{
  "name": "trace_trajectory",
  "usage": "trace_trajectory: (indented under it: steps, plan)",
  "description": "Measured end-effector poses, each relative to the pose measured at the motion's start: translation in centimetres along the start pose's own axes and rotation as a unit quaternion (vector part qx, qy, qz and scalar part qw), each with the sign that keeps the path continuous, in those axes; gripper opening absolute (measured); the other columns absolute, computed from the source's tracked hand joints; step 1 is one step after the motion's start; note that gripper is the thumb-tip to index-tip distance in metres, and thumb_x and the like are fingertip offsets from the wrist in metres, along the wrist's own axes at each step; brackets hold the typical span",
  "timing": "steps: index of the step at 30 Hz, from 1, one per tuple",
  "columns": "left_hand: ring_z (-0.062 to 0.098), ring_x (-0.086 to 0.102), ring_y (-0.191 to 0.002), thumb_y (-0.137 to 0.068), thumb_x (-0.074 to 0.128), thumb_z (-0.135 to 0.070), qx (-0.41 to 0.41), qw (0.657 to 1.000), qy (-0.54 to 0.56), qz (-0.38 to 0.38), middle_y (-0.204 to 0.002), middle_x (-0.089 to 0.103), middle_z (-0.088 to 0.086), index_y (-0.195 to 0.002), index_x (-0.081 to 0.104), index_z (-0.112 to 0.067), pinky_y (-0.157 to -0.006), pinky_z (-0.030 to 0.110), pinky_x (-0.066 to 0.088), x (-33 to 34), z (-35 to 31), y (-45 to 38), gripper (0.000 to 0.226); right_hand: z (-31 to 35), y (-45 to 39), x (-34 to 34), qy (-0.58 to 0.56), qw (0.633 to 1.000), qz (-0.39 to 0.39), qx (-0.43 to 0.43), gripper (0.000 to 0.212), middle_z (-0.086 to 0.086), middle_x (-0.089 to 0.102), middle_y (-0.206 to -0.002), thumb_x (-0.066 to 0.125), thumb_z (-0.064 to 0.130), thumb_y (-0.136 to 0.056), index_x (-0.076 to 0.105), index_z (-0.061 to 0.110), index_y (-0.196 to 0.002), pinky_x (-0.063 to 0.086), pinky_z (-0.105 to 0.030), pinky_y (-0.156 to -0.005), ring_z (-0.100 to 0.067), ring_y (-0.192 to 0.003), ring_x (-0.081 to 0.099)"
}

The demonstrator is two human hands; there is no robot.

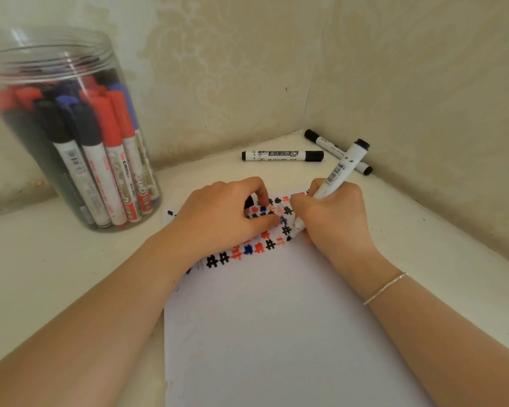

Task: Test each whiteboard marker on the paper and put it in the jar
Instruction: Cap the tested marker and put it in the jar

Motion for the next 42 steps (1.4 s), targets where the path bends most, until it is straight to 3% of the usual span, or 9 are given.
trace_trajectory:
  steps: [7,10,15,23,27,31,37,39,42]
  plan:
    - [0.010,0.049,-0.052,-0.080,0.053,-0.065,-0.002,1.000,0.001,-0.002,-0.059,0.058,-0.001,-0.092,0.051,-0.038,-0.050,0.027,0.033,0.1,0.2,0.0,0.029,1.0,0.6,0.3,0.040,0.997,-0.016,-0.064,0.040,0.002,0.030,-0.051,0.056,0.001,-0.081,0.029,0.015,-0.055,0.028,-0.018,-0.041,-0.006,-0.041,0.027]
    - [0.010,0.050,-0.052,-0.081,0.054,-0.064,-0.001,1.000,0.006,-0.003,-0.058,0.059,-0.001,-0.092,0.051,-0.038,-0.050,0.027,0.033,0.1,0.2,0.1,0.028,1.2,0.7,0.1,0.049,0.996,-0.022,-0.072,0.039,0.002,0.032,-0.051,0.055,0.002,-0.083,0.030,0.015,-0.056,0.030,-0.021,-0.044,-0.009,-0.044,0.030]
    - [0.009,0.048,-0.051,-0.081,0.054,-0.063,-0.007,1.000,0.007,-0.001,-0.056,0.055,-0.003,-0.092,0.051,-0.037,-0.050,0.026,0.031,0.2,0.2,0.1,0.028,0.4,0.1,-0.3,0.002,1.000,-0.014,-0.026,0.026,-0.016,0.048,-0.060,0.057,0.002,-0.076,0.040,0.010,-0.058,0.031,-0.023,-0.042,-0.019,-0.050,0.038]
    - [0.009,0.046,-0.050,-0.081,0.054,-0.064,-0.007,1.000,0.005,-0.003,-0.054,0.052,-0.004,-0.093,0.051,-0.037,-0.050,0.026,0.030,0.1,0.2,0.1,0.029,0.5,0.1,0.2,0.043,0.998,-0.009,-0.037,0.035,-0.007,0.037,-0.054,0.058,0.002,-0.076,0.033,0.013,-0.055,0.030,-0.022,-0.040,-0.016,-0.048,0.035]
    - [0.010,0.050,-0.052,-0.081,0.054,-0.065,-0.007,1.000,0.003,0.001,-0.059,0.058,-0.001,-0.093,0.051,-0.038,-0.051,0.026,0.033,0.2,0.3,0.1,0.030,0.3,0.0,-0.1,0.016,0.999,-0.018,-0.026,0.027,-0.023,0.048,-0.058,0.058,0.004,-0.077,0.039,0.009,-0.058,0.032,-0.024,-0.044,-0.020,-0.051,0.038]
    - [0.010,0.051,-0.053,-0.080,0.053,-0.066,-0.006,1.000,0.002,-0.001,-0.060,0.059,-0.001,-0.093,0.051,-0.039,-0.051,0.026,0.036,0.2,0.4,0.0,0.030,0.6,0.2,-0.1,0.037,0.998,-0.030,-0.040,0.034,-0.004,0.038,-0.052,0.058,0.006,-0.081,0.034,0.012,-0.057,0.031,-0.021,-0.040,-0.014,-0.043,0.034]
    - [0.010,0.051,-0.053,-0.080,0.053,-0.066,-0.005,1.000,0.004,-0.002,-0.060,0.059,-0.002,-0.093,0.050,-0.039,-0.050,0.026,0.033,0.1,0.3,0.0,0.030,0.7,0.2,0.3,0.055,0.997,-0.010,-0.053,0.033,-0.007,0.040,-0.055,0.056,0.003,-0.081,0.035,0.011,-0.057,0.034,-0.025,-0.043,-0.018,-0.048,0.039]
    - [0.009,0.051,-0.053,-0.082,0.053,-0.064,-0.005,1.000,0.008,-0.001,-0.060,0.058,-0.004,-0.095,0.049,-0.037,-0.050,0.026,0.033,0.0,0.1,0.1,0.030,0.5,0.0,-0.2,0.000,0.999,-0.013,-0.030,0.032,-0.010,0.047,-0.052,0.058,0.002,-0.081,0.040,0.011,-0.055,0.034,-0.021,-0.041,-0.015,-0.043,0.042]
    - [0.008,0.044,-0.050,-0.092,0.047,-0.046,-0.013,0.994,0.108,-0.001,-0.058,0.049,-0.009,-0.099,0.048,-0.030,-0.052,0.027,0.034,-0.1,0.1,0.6,0.018,-0.2,-0.3,-1.6,-0.201,0.979,-0.040,0.025,0.034,-0.010,0.054,-0.052,0.067,0.012,-0.085,0.046,0.010,-0.058,0.029,-0.017,-0.035,-0.011,-0.033,0.035]
Point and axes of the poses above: each hand's wrist, its own y-axis away from the middle knuckle, its own x-axis out of the palm, z = x × y, the point moved 8 cm from there along -y, towards the middle knuckle
